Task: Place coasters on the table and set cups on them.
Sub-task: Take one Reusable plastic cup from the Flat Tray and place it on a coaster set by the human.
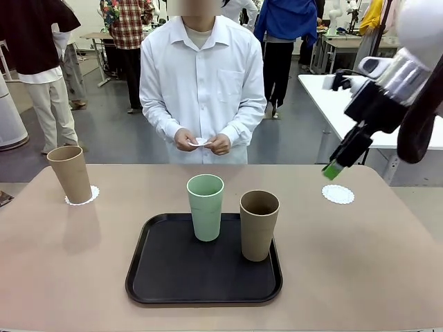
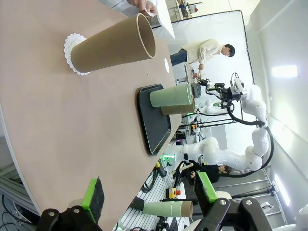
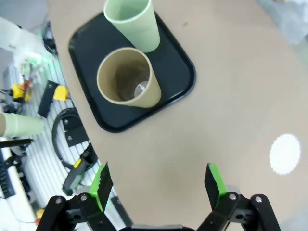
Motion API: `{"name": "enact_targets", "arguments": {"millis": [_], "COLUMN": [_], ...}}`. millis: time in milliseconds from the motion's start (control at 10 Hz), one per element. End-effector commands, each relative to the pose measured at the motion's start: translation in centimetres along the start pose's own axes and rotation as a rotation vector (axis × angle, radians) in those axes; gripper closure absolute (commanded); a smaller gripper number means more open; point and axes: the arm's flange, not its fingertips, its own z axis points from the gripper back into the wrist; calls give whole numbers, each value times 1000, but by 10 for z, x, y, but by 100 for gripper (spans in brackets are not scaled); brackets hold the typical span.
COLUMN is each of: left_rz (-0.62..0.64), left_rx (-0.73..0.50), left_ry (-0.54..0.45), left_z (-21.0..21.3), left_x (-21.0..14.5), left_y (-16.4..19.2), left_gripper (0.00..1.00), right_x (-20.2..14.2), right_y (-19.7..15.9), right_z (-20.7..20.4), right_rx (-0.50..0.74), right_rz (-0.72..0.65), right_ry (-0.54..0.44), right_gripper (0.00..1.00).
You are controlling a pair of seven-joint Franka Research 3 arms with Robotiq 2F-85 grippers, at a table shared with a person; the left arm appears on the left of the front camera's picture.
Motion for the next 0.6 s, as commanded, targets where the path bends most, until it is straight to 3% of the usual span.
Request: {"name": "enact_targets", "arguments": {"millis": [0, 300, 500], "left_rz": [-6, -6, -6], "left_rx": [-8, -8, -8], "left_ry": [-4, -4, -4], "left_z": [2, 2, 2], "left_x": [-2, -2, -2], "left_y": [-2, -2, -2], "left_gripper": [0, 0, 0], "right_x": [-2, -1, 9], "right_y": [10, 17, 21], "right_z": [-23, -45, -34], "right_rx": [-9, 40, 20], "right_rz": [68, 79, 68], "right_ry": [26, 46, 34], "right_gripper": [0, 0, 0]}}
